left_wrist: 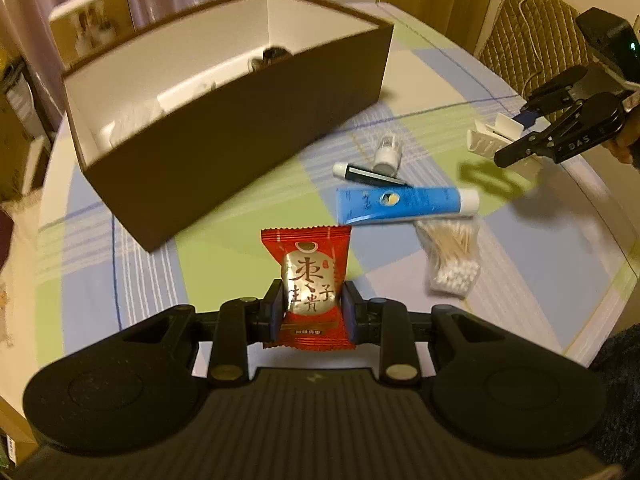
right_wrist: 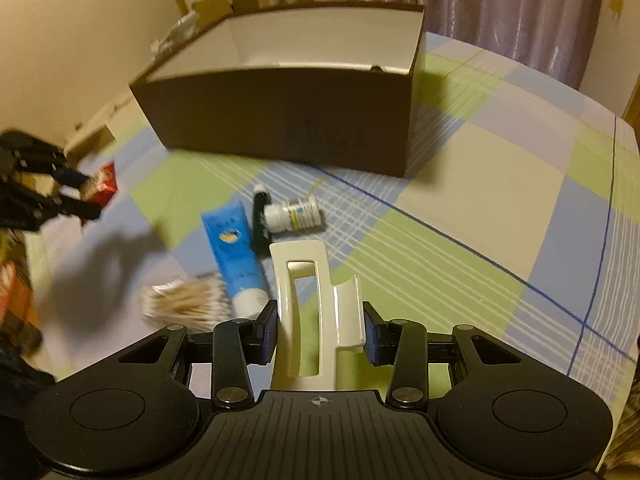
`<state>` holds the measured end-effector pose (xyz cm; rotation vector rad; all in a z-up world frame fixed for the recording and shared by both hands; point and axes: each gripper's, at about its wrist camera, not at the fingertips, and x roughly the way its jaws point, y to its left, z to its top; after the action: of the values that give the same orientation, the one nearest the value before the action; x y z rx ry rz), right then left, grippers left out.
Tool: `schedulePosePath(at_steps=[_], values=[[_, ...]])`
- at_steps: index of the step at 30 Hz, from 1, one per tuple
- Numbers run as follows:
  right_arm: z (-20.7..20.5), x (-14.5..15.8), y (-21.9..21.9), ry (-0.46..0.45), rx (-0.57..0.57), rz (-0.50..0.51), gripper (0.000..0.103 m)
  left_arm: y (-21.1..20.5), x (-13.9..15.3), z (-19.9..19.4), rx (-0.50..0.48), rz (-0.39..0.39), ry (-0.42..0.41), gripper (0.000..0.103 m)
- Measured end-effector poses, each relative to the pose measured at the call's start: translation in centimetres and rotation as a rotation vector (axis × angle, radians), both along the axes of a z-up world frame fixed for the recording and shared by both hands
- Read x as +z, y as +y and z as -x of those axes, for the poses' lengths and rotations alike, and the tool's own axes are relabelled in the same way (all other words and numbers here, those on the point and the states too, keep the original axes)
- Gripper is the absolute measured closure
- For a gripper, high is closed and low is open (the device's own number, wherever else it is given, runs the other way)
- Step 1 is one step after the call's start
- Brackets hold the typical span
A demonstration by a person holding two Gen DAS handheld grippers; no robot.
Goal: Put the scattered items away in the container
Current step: 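Grasp the white hair clip with the right tool while the left holds the red packet, then carry the red packet and white clip over the box and lower them in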
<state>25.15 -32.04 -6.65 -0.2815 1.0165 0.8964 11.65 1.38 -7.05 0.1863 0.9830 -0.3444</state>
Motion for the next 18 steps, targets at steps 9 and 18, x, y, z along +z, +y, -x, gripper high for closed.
schedulePosePath(at_steps=[9, 18], values=[[0.3, 2.5, 1.3, 0.023, -0.021, 0.011, 0.059, -1.5, 3.2, 0.6, 0.002, -0.029, -0.086, 0.078], [0.1, 4.8, 3.3, 0.002, -0.002, -0.046, 0.059, -1.7, 5.5, -0.2, -0.041, -0.044, -0.134, 0.078]])
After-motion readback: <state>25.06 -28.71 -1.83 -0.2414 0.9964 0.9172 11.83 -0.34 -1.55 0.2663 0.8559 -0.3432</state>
